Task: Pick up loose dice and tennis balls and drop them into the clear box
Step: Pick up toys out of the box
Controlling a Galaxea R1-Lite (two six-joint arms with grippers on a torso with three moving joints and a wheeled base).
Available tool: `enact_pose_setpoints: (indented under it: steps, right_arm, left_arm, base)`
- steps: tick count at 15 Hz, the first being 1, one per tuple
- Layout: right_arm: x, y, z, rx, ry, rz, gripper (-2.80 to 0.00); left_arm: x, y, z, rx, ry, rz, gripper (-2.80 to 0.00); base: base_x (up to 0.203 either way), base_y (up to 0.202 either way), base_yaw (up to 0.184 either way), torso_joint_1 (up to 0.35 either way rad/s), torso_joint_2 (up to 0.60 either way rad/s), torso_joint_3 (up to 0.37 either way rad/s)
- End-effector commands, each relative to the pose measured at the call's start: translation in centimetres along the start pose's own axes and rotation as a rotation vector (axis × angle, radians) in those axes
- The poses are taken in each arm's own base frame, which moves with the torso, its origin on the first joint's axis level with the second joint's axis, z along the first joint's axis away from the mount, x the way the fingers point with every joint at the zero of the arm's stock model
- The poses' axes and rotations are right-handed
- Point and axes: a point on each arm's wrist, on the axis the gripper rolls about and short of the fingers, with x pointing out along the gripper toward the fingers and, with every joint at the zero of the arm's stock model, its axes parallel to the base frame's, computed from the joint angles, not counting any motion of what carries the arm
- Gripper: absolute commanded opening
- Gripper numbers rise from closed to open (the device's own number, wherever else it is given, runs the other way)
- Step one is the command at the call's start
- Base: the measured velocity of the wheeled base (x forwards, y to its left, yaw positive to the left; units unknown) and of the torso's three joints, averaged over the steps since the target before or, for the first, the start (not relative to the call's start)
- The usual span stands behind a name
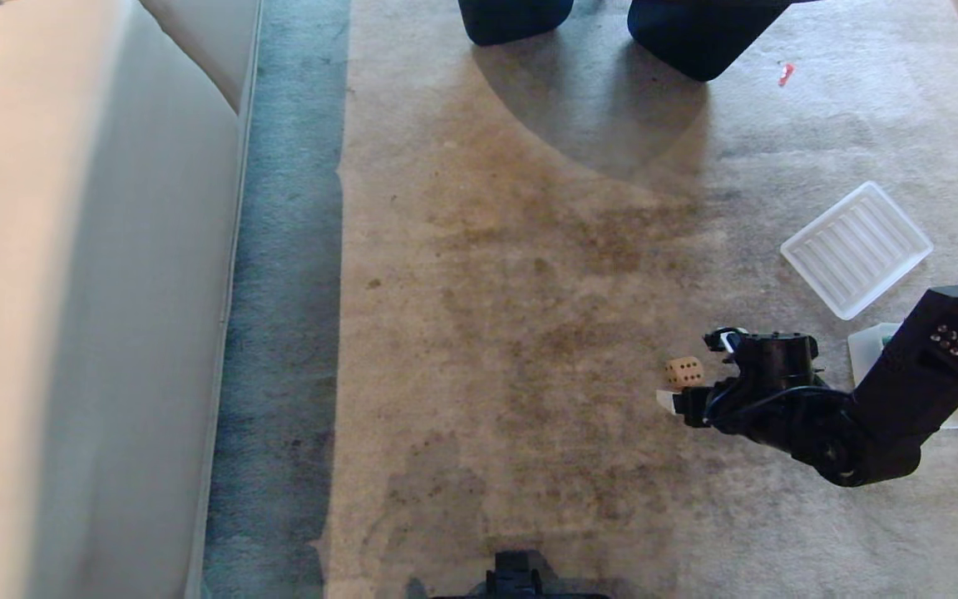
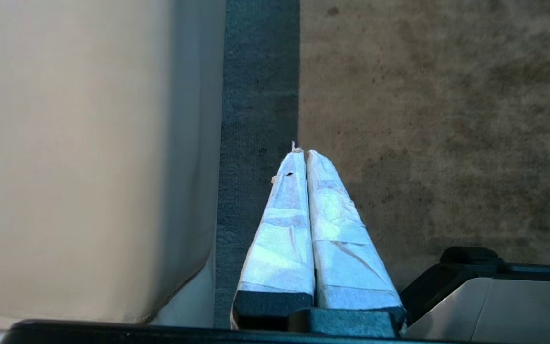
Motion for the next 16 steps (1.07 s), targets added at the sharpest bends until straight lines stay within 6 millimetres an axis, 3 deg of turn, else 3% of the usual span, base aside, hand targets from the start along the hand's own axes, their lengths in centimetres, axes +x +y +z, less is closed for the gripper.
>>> enact_pose_setpoints:
  steps: [1,11,14,16]
  right_arm:
    - [-0.4,0.0,0.5,-0.002,-0.015,0.000,0.00]
    - [-0.8,0.0,1.0,-0.008,-0.030,0.001,0.00]
    - [-2.7,0.0,2.7,-0.050,-0.063,0.000,0.00]
    - [-2.7,0.0,2.7,-0.052,-0.061,-0.001,0.00]
  left_arm:
    - [0.0,0.0,0.0,-0.001,0.000,0.001,-2.80]
    - [0.0,0.0,0.0,-0.001,0.002,0.001,-2.80]
    - [0.0,0.0,0.0,-0.001,0.000,0.001,-2.80]
    - [0.0,0.0,0.0,-0.001,0.000,0.001,-2.80]
  base:
    - [0.000,0.000,0.000,-0.002,0.00,-0.202]
    - [0.000,0.000,0.000,0.001,0.00,-0.163]
    - [0.000,0.000,0.000,0.000,0.00,0.000]
    - [0.000,0.000,0.000,0.000,0.00,0.000]
